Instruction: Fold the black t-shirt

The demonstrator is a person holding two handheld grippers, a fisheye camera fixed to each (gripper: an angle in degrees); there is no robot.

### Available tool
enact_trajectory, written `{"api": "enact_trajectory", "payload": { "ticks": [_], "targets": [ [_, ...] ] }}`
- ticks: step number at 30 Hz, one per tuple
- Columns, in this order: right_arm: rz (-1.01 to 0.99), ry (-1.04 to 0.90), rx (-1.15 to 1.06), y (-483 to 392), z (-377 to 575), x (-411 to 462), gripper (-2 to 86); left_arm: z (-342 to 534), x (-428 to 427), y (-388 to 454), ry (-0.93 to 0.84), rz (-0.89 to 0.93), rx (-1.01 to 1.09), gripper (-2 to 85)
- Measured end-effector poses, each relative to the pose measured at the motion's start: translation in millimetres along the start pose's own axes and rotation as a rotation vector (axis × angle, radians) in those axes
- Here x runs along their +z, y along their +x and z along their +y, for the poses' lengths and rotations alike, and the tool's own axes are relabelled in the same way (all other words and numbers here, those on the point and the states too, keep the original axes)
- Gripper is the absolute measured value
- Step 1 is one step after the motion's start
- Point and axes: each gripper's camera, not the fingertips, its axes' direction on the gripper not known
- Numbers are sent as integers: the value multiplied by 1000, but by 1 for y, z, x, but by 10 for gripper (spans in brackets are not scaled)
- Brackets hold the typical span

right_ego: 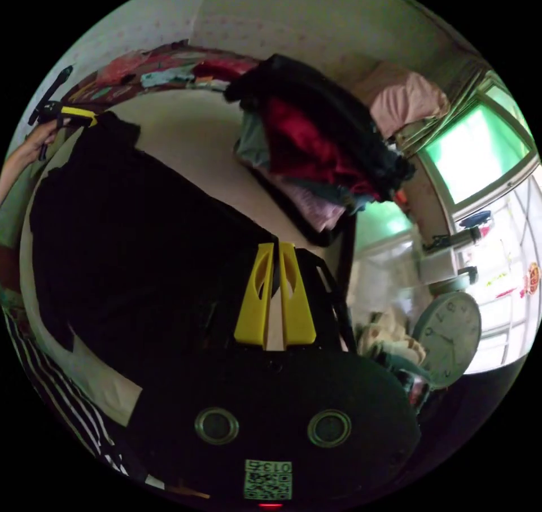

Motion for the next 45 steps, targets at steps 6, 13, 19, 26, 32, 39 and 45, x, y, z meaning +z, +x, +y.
{"api": "enact_trajectory", "payload": {
  "ticks": [6,13,19,26,32,39,45],
  "targets": [
    [30,30,61,9,-32,27,45,-10,9,-38,111,79,-265,82],
    [-116,46,-32,-12,17,15,82,77,1,0,33,165,-139,114],
    [-307,-101,-73,-31,112,14,97,189,-30,74,-110,223,-4,123],
    [-351,-225,-34,-40,162,38,116,268,-42,184,-191,345,303,138],
    [-434,-257,31,-34,149,69,104,296,-21,223,-211,207,488,130],
    [-417,-236,85,-13,132,57,39,300,-26,198,-274,191,474,15],
    [-404,-228,8,18,128,15,28,324,-90,116,-158,408,273,6]
  ]
}}
